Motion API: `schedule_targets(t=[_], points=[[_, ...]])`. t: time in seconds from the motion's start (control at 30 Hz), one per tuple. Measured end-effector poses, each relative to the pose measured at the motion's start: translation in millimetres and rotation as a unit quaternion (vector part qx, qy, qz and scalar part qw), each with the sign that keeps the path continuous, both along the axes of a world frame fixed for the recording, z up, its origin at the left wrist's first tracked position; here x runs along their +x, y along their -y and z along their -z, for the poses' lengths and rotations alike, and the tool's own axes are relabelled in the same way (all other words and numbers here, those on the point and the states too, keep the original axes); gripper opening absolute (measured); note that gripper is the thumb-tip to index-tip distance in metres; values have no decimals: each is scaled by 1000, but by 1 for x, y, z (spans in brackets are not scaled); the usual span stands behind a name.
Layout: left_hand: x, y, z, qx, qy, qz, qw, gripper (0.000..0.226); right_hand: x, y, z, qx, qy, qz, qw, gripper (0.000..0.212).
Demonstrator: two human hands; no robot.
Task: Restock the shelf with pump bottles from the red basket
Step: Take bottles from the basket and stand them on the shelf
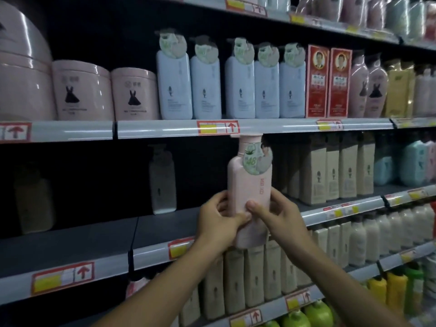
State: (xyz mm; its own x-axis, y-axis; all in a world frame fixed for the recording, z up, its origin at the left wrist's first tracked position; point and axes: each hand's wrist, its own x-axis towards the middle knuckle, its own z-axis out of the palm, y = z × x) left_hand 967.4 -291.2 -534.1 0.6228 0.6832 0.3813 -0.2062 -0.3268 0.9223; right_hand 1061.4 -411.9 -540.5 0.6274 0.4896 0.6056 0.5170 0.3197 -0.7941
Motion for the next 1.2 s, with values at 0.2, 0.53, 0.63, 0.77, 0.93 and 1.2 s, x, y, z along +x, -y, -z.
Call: schedule_targets(t=[0.2,0.53,0.63,0.77,0.93,1.2], points=[[46,-36,-11,-4,-11,-51,999,58,52,-46,-23,-45,77,3,996,35],[91,-64,-14,72,-67,-105,990,64,106,-85,-8,-41,41,-15,998,38],[105,-70,-8,83,-81,-130,985,66,118,-94,-4,-69,61,6,996,40],[120,-76,-4,91,-102,-154,979,67,127,-106,-1,-92,37,38,994,44],[119,-73,14,112,-167,-187,961,58,126,-112,6,-122,54,85,987,54],[131,-75,18,172,-200,-254,930,34,127,-123,22,-193,31,196,961,37]])
